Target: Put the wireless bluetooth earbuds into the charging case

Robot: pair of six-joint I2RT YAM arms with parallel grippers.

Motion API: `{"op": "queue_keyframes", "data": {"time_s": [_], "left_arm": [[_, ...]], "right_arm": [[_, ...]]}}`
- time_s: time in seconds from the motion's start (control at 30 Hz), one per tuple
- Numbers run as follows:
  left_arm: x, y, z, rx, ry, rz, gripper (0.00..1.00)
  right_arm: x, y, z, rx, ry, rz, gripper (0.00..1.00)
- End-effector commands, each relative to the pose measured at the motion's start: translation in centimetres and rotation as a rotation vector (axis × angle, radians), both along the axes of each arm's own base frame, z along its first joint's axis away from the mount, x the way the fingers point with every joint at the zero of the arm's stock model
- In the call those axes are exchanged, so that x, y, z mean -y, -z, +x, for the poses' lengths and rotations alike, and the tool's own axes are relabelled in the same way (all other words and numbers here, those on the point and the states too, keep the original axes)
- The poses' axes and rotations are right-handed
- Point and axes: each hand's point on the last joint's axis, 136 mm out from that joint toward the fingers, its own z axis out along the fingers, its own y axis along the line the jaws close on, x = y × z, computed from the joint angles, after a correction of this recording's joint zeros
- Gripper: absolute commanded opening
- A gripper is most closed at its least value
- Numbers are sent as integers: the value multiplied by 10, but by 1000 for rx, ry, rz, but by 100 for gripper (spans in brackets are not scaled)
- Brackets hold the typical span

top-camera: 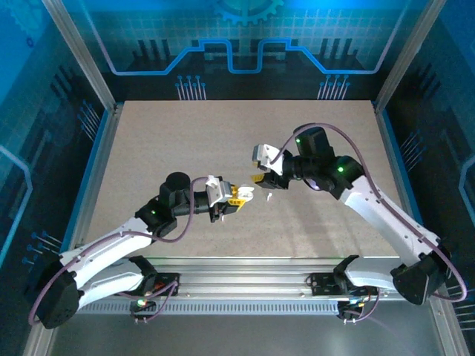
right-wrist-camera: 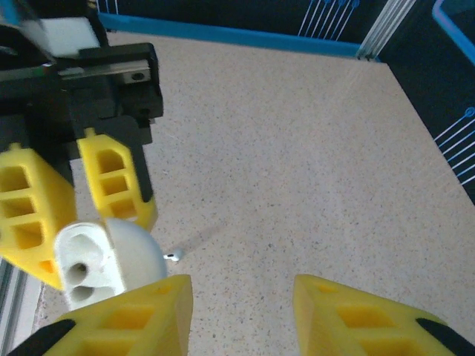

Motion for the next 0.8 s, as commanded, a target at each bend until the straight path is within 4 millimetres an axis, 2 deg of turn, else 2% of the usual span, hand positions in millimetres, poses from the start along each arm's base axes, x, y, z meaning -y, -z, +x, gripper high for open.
{"op": "queue_keyframes", "data": {"time_s": [0.0, 0.23, 0.57, 0.77], "left_arm": [[0, -11, -2, 18, -3, -37, 14], [0, -9, -3, 12, 0, -36, 14], [-1, -12, -2, 18, -10, -43, 14], [0, -13, -4, 16, 3, -50, 14]], "right_arm": [[2, -4, -14, -19, -31, 45, 44], [-3, 8, -20, -64, -53, 32, 50], [-13, 19, -18, -97, -84, 8, 51], [-14, 22, -8, -90, -49, 1, 50]]}}
